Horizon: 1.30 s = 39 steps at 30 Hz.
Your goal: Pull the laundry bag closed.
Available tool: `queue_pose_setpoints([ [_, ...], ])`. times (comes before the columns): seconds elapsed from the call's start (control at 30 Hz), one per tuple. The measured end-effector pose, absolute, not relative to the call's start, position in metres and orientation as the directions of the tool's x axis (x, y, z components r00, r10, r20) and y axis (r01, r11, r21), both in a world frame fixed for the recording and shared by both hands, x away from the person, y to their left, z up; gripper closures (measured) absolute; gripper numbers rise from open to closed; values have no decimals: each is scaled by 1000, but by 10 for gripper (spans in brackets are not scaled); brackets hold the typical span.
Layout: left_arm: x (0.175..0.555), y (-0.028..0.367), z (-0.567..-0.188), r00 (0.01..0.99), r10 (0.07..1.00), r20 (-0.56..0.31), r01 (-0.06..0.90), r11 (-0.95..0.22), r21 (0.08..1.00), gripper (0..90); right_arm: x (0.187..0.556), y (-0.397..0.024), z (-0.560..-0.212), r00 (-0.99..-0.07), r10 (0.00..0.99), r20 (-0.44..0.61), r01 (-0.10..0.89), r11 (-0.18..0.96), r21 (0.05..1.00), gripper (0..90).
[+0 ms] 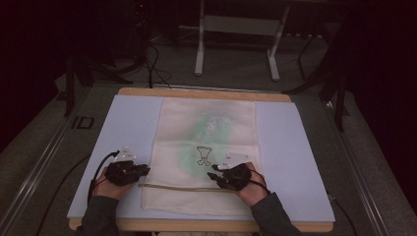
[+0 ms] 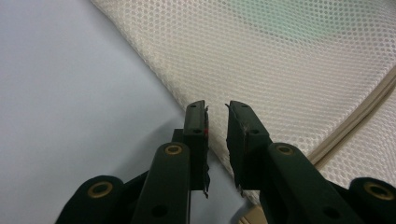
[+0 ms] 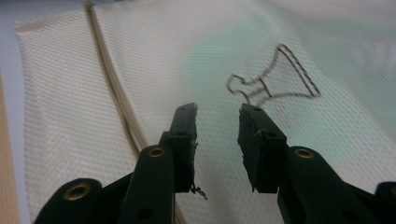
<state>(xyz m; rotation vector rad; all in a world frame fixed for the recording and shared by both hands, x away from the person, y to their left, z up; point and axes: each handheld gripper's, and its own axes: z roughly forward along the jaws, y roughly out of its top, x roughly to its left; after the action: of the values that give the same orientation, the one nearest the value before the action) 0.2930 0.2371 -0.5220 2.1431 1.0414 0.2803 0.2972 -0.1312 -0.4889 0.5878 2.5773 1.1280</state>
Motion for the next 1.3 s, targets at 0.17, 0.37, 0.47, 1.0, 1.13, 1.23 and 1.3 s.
queue_pose_setpoints([
  [0.17, 295, 238, -523, 647, 753, -117, 597, -405, 693, 770, 297, -116, -488, -897, 435, -76, 234, 614, 753, 673],
  [0.37, 296, 240, -522, 648, 752, -120, 595, -402, 696, 757, 295, -97, -489, -920, 383, -81, 199, 636, 746, 684],
  [0.47, 296, 241, -522, 648, 752, -121, 594, -399, 699, 748, 293, -91, -489, -925, 373, -78, 195, 638, 745, 686],
  [1.0, 298, 248, -520, 644, 748, -160, 610, -375, 698, 733, 292, -56, -491, -947, 312, -72, 157, 649, 744, 685],
  [1.13, 299, 251, -519, 640, 751, -160, 610, -370, 701, 732, 292, -49, -492, -951, 301, -71, 151, 652, 743, 689],
  [1.23, 299, 254, -519, 635, 754, -165, 611, -361, 704, 732, 293, -44, -491, -953, 294, -70, 146, 652, 744, 688],
  [1.3, 299, 256, -519, 631, 757, -169, 613, -353, 707, 733, 293, -41, -491, -954, 294, -67, 148, 652, 743, 687],
])
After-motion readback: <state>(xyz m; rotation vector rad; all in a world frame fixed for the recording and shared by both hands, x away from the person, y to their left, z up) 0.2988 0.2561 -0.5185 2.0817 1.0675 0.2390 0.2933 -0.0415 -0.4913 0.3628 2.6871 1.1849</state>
